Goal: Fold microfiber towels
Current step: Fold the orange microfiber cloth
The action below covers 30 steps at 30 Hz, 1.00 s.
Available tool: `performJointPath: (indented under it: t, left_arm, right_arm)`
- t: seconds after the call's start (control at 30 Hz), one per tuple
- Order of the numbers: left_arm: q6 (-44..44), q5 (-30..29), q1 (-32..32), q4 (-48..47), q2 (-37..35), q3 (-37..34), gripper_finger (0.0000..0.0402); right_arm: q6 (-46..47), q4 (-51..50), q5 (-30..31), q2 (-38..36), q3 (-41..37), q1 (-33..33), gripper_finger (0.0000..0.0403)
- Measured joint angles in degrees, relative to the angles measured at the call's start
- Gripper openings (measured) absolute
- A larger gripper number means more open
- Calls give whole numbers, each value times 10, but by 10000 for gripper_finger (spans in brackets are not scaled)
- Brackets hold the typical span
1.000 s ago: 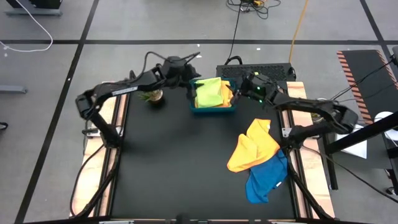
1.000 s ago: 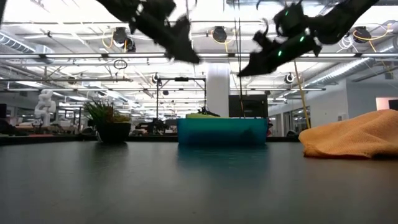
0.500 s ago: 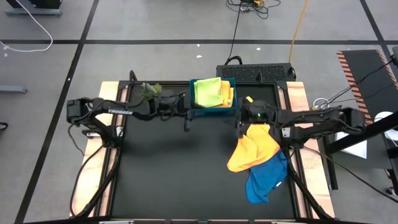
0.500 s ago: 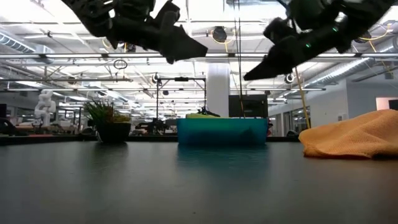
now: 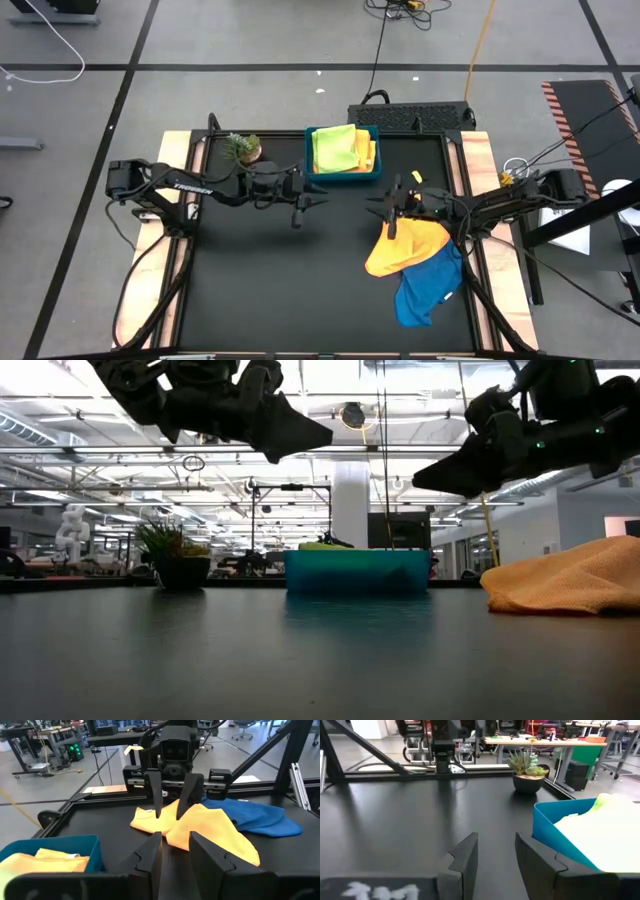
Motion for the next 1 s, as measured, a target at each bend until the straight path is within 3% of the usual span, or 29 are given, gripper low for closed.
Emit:
performJointPath:
  t: [0.43,0.73,1.0]
  left_arm:
    - [51,0,-5,2,0,0,97]
    - [63,-24,-4,-1,0,0,97]
    - [67,-65,10,39,0,0,97]
  right_arm:
    - [16,-59,18,-1,0,31,121]
    - [10,-270,-19,-31,50,30,121]
    - [73,-429,-175,-31,117,31,121]
